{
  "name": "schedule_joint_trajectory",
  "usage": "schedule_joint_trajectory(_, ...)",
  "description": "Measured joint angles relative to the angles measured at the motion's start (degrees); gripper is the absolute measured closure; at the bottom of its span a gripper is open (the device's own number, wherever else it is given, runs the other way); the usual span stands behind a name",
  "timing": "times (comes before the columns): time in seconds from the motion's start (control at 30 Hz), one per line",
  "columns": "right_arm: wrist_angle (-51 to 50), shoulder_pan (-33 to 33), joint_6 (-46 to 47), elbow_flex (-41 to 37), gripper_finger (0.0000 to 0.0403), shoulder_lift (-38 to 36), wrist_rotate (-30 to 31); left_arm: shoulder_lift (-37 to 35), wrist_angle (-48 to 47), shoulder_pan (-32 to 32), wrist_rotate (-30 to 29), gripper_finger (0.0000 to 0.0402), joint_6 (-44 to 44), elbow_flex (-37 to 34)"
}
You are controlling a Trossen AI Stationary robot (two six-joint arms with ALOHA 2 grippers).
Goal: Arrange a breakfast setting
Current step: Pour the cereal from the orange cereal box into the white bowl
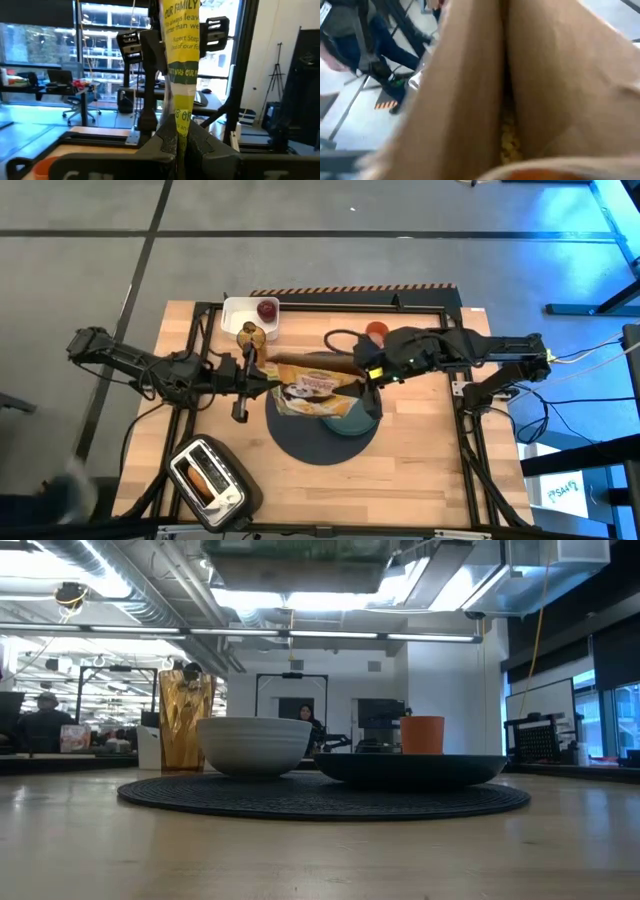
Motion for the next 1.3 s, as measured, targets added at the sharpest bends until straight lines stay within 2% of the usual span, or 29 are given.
schedule_joint_trajectory(0.1,-2.05,0.04,-2.38,0.02,0.0360,-0.11,-2.53,2.35,1.94,-1.24,0.35,0.0401,-0.53,0.00)
schedule_joint_trajectory(0.13,-2.78,0.04,-3.19,0.02,0.0379,-0.11,-3.12,3.13,2.64,-1.62,0.47,0.0401,-0.92,0.00)
schedule_joint_trajectory(0.27,-7.36,-0.02,-3.93,0.15,0.0395,-0.10,-4.86,6.07,4.36,-2.69,0.22,0.0377,-1.97,0.00)
schedule_joint_trajectory(0.47,-18.46,2.05,-5.50,-0.02,0.0401,-0.81,-5.13,8.04,3.21,-3.68,-0.06,0.0307,-9.02,0.02)
schedule_joint_trajectory(0.6,-20.89,5.41,-7.17,-0.02,0.0402,-3.84,-5.41,8.13,1.55,-4.36,-0.89,0.0263,-11.76,0.04)
schedule_joint_trajectory(0.73,-22.60,9.23,-7.64,-2.13,0.0402,-8.22,-5.15,8.12,1.60,-5.13,-4.77,0.0236,-12.05,0.04)
schedule_joint_trajectory(0.87,-20.77,13.64,-5.22,-10.98,0.0402,-15.07,-5.52,8.11,1.97,-5.54,-7.00,0.0230,-12.08,0.04)
schedule_joint_trajectory(1.07,-10.72,23.26,-1.30,-30.06,0.0403,-27.38,-3.56,8.11,1.90,-5.54,-11.46,0.0231,-12.42,0.04)
schedule_joint_trajectory(1.3,-6.65,38.20,3.79,-47.20,0.0403,-40.10,5.41,11.43,2.14,-4.53,-14.01,0.0231,-16.32,0.04)
